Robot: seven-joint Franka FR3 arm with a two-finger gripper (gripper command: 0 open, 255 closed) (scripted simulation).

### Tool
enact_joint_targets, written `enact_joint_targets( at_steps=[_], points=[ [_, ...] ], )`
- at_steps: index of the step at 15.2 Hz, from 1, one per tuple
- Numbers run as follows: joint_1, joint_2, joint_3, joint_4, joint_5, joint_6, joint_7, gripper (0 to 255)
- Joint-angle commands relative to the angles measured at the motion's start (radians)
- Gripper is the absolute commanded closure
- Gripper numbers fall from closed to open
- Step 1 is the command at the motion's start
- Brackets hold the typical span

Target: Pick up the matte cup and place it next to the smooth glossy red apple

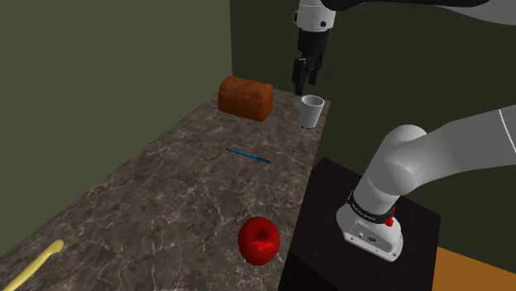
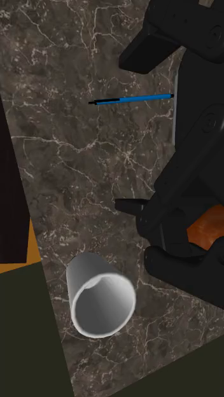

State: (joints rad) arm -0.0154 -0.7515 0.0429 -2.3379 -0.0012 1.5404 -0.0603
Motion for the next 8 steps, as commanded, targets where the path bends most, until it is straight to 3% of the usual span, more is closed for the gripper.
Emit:
enact_joint_targets(
  at_steps=[1,8],
  points=[
    [0.0,0.0,0.0,0.0,0.0,0.0,0.0,0],
    [-0.037,0.013,-0.113,-0.145,-0.113,0.191,-0.161,0]
  ],
)
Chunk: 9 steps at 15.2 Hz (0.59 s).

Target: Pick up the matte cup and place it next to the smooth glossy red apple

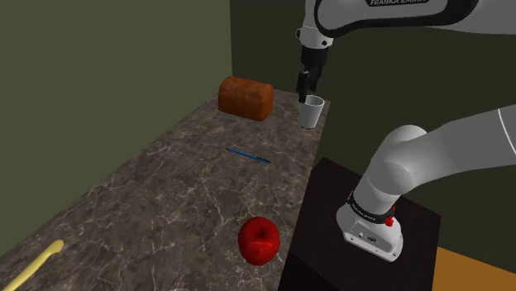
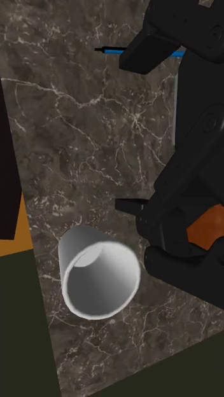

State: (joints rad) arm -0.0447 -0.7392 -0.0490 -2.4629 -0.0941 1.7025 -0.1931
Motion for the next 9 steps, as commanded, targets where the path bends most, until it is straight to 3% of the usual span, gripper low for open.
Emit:
enact_joint_targets(
  at_steps=[1,9],
  points=[
    [-0.014,0.01,-0.038,-0.036,-0.036,0.059,-0.051,0],
    [-0.064,0.144,-0.181,-0.105,-0.153,0.315,-0.222,0]
  ],
)
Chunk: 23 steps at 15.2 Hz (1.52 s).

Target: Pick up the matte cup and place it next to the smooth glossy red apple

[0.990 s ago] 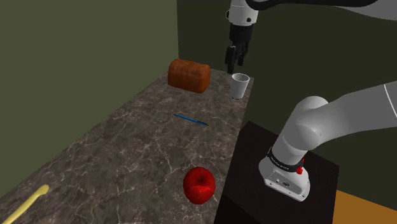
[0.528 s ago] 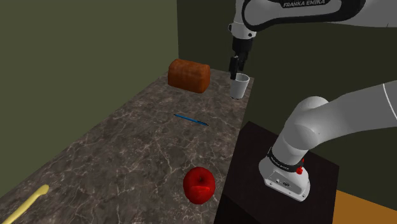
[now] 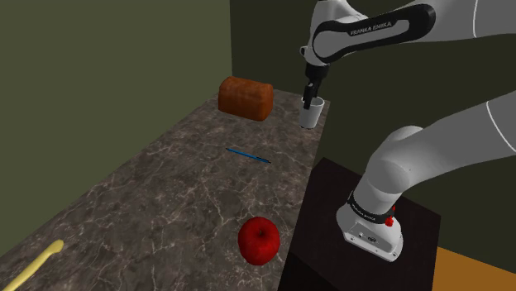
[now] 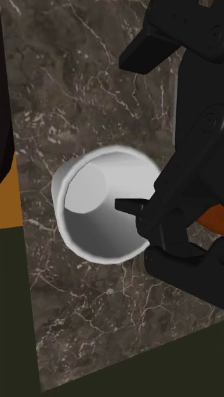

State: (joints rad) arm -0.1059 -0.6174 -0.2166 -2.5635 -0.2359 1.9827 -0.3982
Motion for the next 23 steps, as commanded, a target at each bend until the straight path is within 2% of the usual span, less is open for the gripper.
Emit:
enact_joint_targets(
  at_steps=[1,8,16,17,23],
  points=[
    [-0.004,0.027,-0.017,-0.014,-0.013,0.05,-0.016,0],
    [-0.01,0.067,-0.035,-0.075,-0.029,0.152,-0.013,0],
    [-0.01,0.067,-0.035,-0.075,-0.029,0.151,-0.013,0],
    [-0.01,0.067,-0.035,-0.075,-0.029,0.151,-0.013,255],
    [-0.01,0.067,-0.035,-0.075,-0.029,0.151,-0.013,255]
  ],
)
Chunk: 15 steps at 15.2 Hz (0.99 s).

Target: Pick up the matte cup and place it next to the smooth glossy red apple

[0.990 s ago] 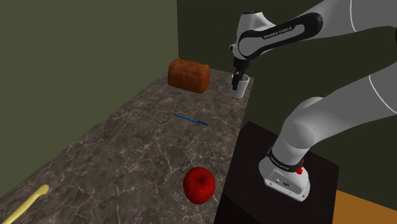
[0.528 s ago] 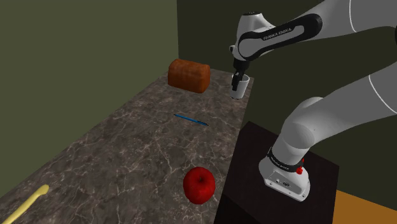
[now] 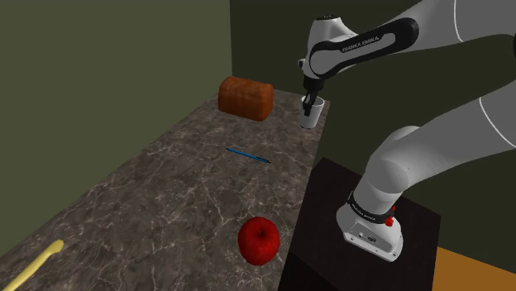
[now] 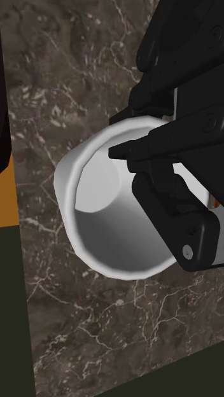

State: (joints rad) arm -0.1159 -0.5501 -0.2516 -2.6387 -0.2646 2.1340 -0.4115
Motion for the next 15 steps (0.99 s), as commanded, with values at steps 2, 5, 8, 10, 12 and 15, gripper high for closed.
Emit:
enact_joint_targets(
  at_steps=[2,5,8,10,12,15],
  points=[
    [0.0,0.0,0.0,0.0,0.0,0.0,0.0,255],
    [0.001,-0.012,0.004,0.019,0.004,-0.031,-0.003,255],
    [0.003,-0.028,0.01,0.049,0.01,-0.076,-0.007,255],
    [0.004,-0.037,0.014,0.07,0.014,-0.106,-0.01,255],
    [0.006,-0.045,0.017,0.092,0.018,-0.135,-0.013,255],
    [0.007,-0.054,0.023,0.126,0.023,-0.178,-0.017,255]
  ],
)
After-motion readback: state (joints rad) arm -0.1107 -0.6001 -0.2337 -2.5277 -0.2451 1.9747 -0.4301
